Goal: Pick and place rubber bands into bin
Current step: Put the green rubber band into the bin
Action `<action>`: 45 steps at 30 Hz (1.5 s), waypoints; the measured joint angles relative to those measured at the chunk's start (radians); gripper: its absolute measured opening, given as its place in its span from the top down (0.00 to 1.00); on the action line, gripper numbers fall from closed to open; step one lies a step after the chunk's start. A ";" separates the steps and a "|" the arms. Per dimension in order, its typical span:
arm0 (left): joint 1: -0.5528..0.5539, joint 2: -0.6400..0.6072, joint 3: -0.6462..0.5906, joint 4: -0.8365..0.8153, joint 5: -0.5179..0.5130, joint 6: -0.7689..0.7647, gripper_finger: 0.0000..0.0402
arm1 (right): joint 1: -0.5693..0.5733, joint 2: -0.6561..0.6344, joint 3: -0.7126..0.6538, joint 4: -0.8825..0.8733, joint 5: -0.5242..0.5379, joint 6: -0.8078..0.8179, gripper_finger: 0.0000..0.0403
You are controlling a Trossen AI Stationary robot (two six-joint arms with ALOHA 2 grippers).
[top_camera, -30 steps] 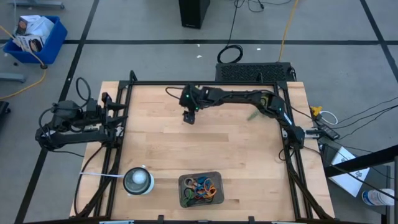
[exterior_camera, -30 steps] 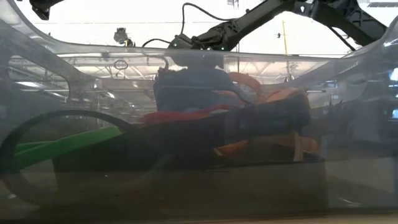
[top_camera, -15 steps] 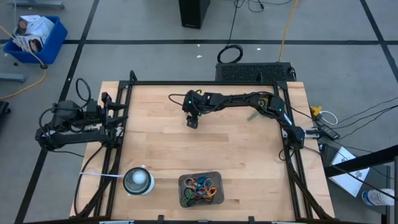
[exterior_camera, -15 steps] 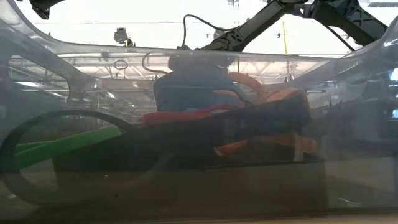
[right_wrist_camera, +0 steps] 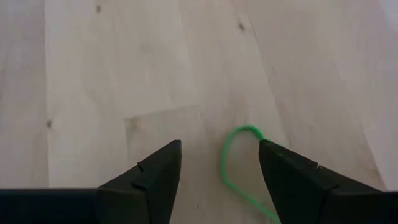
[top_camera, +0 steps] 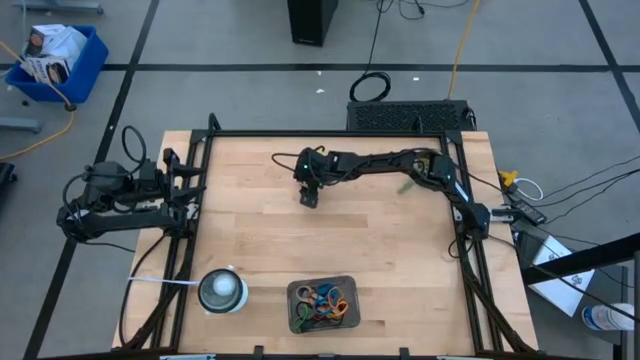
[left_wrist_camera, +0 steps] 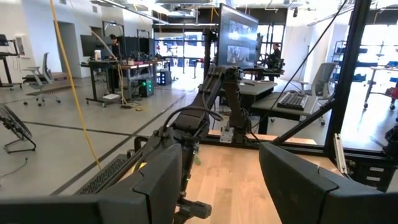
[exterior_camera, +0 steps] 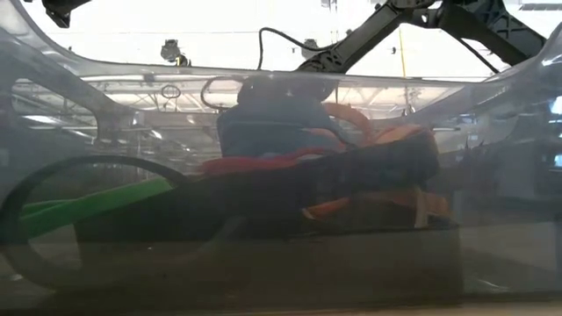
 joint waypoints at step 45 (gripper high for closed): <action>0.000 0.000 0.000 0.009 0.000 -0.099 0.44 | 0.015 -0.126 0.000 -0.053 0.018 0.003 1.00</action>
